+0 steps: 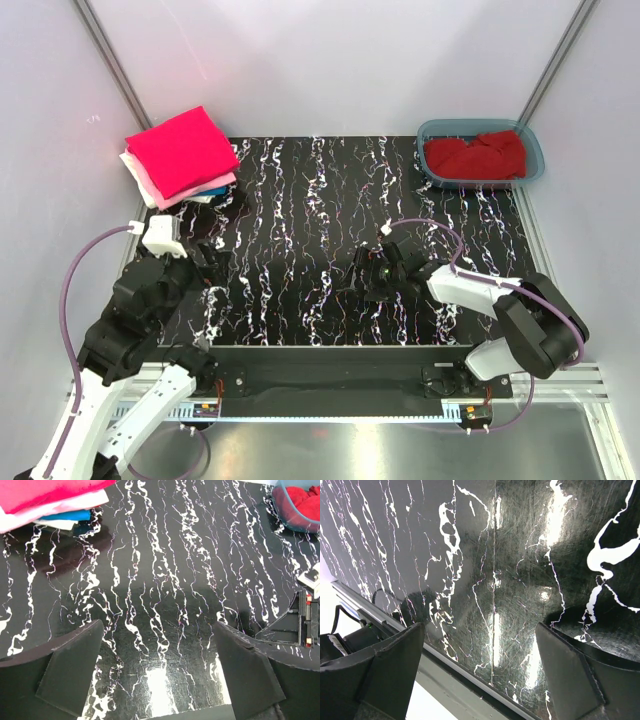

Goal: Fold and stack the t-shirts
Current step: Grab the tshirt from the pile

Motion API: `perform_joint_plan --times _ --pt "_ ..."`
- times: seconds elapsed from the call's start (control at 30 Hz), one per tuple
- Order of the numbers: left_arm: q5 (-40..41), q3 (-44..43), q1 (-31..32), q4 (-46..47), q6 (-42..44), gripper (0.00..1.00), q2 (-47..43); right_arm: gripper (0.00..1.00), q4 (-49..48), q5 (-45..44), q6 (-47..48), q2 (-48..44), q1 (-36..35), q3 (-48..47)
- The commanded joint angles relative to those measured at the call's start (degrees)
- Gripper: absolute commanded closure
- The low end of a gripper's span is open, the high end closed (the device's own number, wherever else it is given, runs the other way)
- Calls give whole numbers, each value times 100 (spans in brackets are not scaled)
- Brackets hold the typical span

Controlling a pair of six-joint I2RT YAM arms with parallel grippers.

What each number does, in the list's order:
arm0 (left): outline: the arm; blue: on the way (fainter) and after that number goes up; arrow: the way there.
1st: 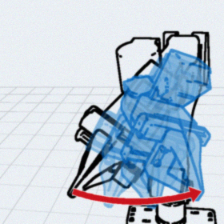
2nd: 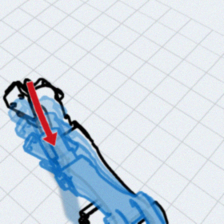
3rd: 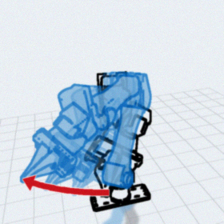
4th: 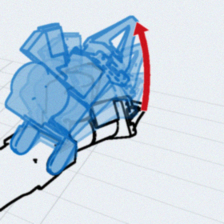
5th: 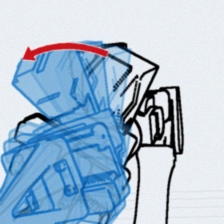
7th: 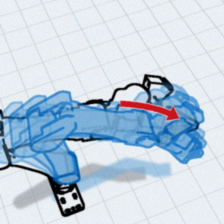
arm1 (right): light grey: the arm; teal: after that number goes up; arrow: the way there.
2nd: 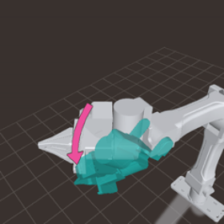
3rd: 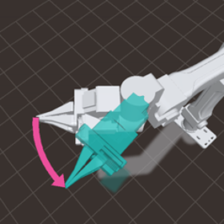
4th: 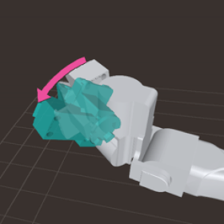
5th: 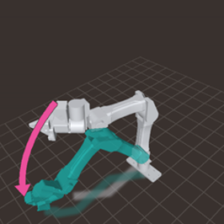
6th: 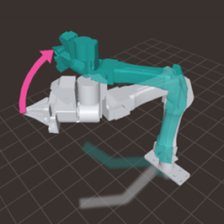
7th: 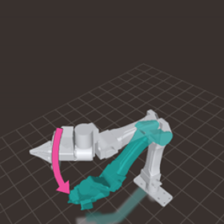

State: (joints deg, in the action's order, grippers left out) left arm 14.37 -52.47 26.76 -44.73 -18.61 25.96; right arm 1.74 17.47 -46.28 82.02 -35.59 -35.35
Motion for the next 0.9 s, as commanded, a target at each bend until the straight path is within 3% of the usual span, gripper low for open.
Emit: perform_joint_plan --times 0.0,0.13,0.23,0.33,0.43,0.6,0.87 --pt "303 -158 4 9 -72 1 23 0 -112 71 75 -195 35 -33" --pt "566 -263 13 -175 -229 1 146 0 536 -365 495 -528 44 -585" --pt "725 -519 13 -562 -379 1 287 0 1476 -1332 1136 -1047 157 -1709" --pt "804 -151 22 -432 -459 1 156 0 2495 -1921 1673 -864 859 -3342" --pt "812 -132 13 -361 -424 1 155 0 3820 -1950 1885 344 2123 -5561" --pt "814 -124 13 -379 -433 1 200 0 4852 -1950 1948 2043 3530 -7475" --pt "787 -27 13 -256 -398 1 -126 0 5214 -1914 1623 4301 4201 -9486"
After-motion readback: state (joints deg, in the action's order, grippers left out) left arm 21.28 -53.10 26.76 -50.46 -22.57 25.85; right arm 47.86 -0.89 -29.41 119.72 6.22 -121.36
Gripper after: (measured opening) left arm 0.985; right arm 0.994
